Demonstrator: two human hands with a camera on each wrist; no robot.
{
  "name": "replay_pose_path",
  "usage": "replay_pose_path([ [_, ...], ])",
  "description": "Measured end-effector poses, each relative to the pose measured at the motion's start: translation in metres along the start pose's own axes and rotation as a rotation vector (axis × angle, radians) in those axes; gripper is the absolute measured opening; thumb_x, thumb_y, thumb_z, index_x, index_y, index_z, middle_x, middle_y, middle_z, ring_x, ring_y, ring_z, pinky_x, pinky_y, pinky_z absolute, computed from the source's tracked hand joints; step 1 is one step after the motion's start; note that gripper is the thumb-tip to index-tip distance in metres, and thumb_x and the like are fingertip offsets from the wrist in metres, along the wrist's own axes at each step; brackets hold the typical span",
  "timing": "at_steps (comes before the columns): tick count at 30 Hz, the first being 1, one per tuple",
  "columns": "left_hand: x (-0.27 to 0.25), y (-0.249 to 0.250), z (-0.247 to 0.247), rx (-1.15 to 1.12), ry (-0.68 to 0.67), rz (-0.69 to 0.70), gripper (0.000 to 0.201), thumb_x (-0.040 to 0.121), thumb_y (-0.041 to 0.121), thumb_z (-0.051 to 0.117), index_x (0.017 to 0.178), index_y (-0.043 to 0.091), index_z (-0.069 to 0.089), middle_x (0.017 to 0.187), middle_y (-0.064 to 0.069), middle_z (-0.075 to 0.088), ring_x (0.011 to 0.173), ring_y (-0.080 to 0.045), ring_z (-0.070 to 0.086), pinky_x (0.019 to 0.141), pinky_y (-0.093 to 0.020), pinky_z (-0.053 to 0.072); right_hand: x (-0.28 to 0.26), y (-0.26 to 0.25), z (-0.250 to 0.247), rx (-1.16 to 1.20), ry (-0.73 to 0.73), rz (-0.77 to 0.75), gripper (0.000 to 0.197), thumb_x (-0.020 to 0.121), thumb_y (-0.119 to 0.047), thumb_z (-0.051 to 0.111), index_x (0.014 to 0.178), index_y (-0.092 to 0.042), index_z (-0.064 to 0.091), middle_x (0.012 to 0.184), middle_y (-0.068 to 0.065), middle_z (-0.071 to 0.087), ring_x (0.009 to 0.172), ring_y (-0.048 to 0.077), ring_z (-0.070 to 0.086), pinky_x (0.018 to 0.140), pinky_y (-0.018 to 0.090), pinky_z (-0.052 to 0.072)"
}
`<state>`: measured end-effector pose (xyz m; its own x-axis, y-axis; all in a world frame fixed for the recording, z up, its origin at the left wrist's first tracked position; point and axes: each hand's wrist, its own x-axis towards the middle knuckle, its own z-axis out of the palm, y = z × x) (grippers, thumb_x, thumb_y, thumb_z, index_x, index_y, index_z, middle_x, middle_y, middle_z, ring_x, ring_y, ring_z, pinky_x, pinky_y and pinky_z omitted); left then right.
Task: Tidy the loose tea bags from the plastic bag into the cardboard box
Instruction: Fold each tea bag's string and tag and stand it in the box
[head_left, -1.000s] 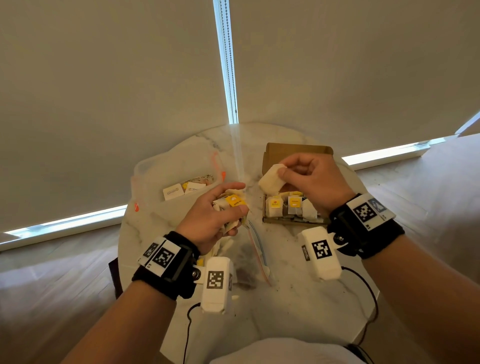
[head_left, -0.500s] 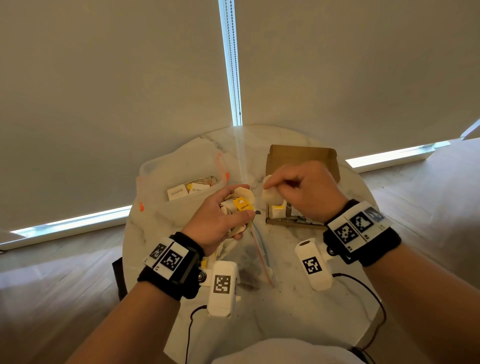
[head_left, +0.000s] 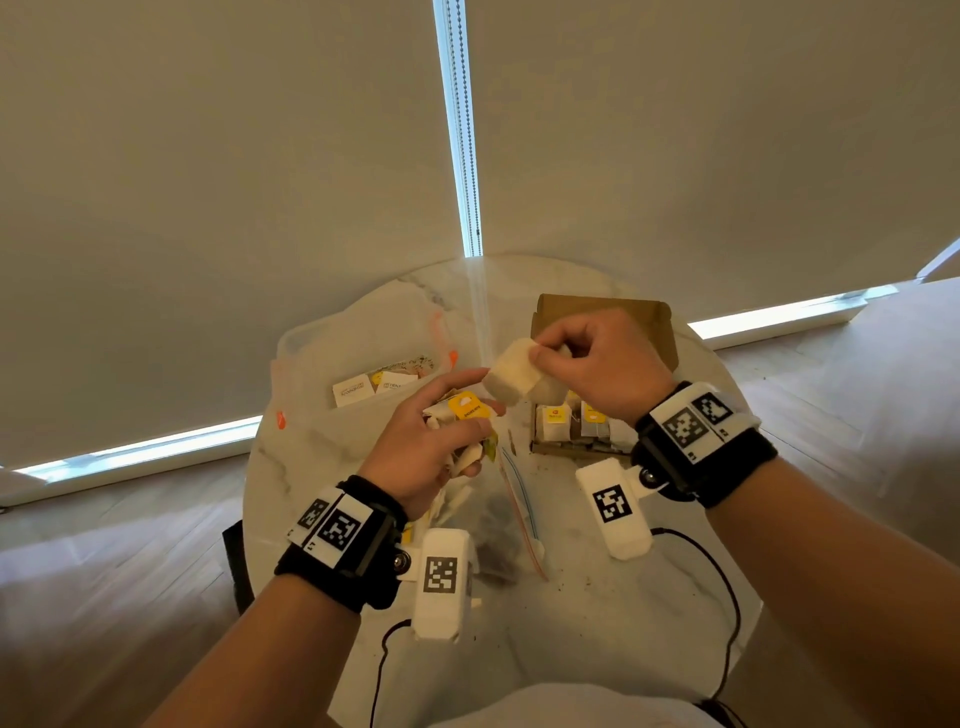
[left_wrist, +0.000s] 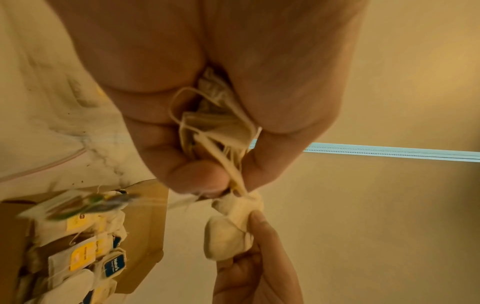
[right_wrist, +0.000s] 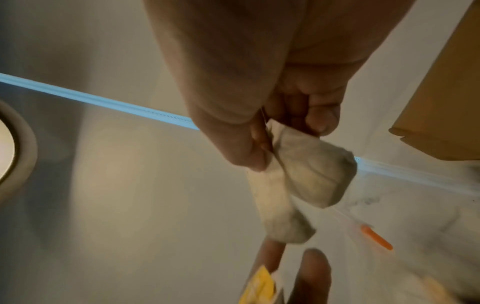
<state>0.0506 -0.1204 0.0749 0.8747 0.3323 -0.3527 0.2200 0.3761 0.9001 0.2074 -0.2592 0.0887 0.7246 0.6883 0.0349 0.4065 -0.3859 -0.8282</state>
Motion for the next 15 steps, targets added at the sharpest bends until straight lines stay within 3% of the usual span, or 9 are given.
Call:
replay_pose_path([
  [4,0.0,0.0,-0.002,-0.014,0.015,0.02,0.046,0.088,-0.015,0.056,0.126,0.012,0.063,0.104,-0.021,0.07,0.057,-0.019,0.051,0.046,-0.026,0.043,0.001,0.008,-0.011,0.112,0.138,0.089,0.014,0.086,-0.021,0.072,0.074,-0.028,0.07,0.081,0.001,0.073,0.08,0.026,0.068,0.078,0.04,0.057],
  [8,-0.002,0.0,-0.002,-0.019,0.02,0.004,0.034,0.089,-0.011,0.057,0.112,0.012,0.068,0.096,-0.017,0.069,0.056,-0.019,0.051,0.046,-0.025,0.042,0.005,0.016,-0.022,0.096,0.204,0.109,0.01,0.087,-0.019,0.071,0.077,-0.023,0.071,0.081,0.003,0.072,0.074,0.019,0.066,0.078,0.042,0.058],
  [13,0.002,0.003,0.001,-0.016,0.051,-0.015,0.013,0.077,0.007,0.073,0.082,0.014,0.064,0.085,-0.019,0.057,0.053,-0.018,0.048,0.043,-0.022,0.039,0.002,0.018,-0.028,-0.039,0.077,0.051,0.007,0.089,-0.022,0.068,0.084,-0.02,0.071,0.082,-0.002,0.07,0.077,0.024,0.066,0.071,0.037,0.056],
  [15,0.006,0.005,0.001,0.025,0.062,-0.018,0.016,0.082,0.0,0.07,0.079,0.013,0.061,0.086,-0.019,0.054,0.053,-0.019,0.047,0.043,-0.023,0.038,-0.002,0.015,-0.025,-0.066,-0.004,0.002,0.008,0.089,-0.022,0.068,0.081,-0.024,0.069,0.082,-0.003,0.07,0.076,0.02,0.066,0.069,0.036,0.056],
])
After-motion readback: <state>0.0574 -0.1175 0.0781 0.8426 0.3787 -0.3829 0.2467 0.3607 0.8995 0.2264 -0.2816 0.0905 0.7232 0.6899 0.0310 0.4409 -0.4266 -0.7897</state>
